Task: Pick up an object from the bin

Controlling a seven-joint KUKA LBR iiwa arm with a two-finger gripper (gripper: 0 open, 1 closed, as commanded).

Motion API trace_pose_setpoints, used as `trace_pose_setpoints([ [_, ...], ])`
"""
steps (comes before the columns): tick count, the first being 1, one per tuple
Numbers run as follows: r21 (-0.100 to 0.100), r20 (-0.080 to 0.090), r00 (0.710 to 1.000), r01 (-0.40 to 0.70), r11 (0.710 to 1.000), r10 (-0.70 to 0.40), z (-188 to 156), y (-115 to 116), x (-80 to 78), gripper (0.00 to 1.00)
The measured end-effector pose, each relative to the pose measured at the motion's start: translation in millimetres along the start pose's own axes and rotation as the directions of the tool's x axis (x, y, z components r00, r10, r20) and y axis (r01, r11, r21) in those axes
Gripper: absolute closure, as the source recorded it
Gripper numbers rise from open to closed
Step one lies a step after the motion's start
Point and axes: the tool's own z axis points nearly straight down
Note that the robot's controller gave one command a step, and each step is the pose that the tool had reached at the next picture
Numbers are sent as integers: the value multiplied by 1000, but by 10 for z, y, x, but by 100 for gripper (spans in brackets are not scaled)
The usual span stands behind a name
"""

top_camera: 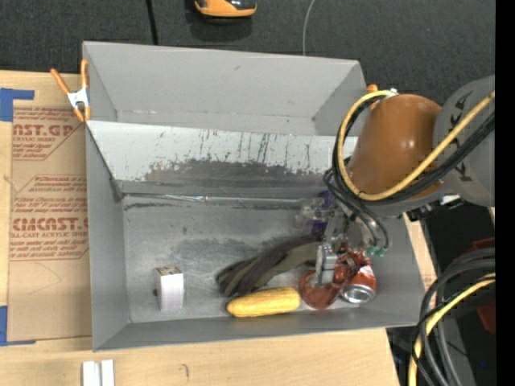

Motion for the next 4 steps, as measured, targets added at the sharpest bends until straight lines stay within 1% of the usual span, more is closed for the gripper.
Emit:
trace_pose_setpoints([
  [1, 1, 8, 1000, 0, 1000, 0, -41, 0, -18, 0],
  [2, 2, 18, 999, 45, 999, -45, 372, -38, -203, 0],
  [3, 1, 7, 990, 142, 990, -142, 791, -10, -245, 0],
  [4, 1, 6, 986, 169, 986, -169, 910, 46, -315, 0],
])
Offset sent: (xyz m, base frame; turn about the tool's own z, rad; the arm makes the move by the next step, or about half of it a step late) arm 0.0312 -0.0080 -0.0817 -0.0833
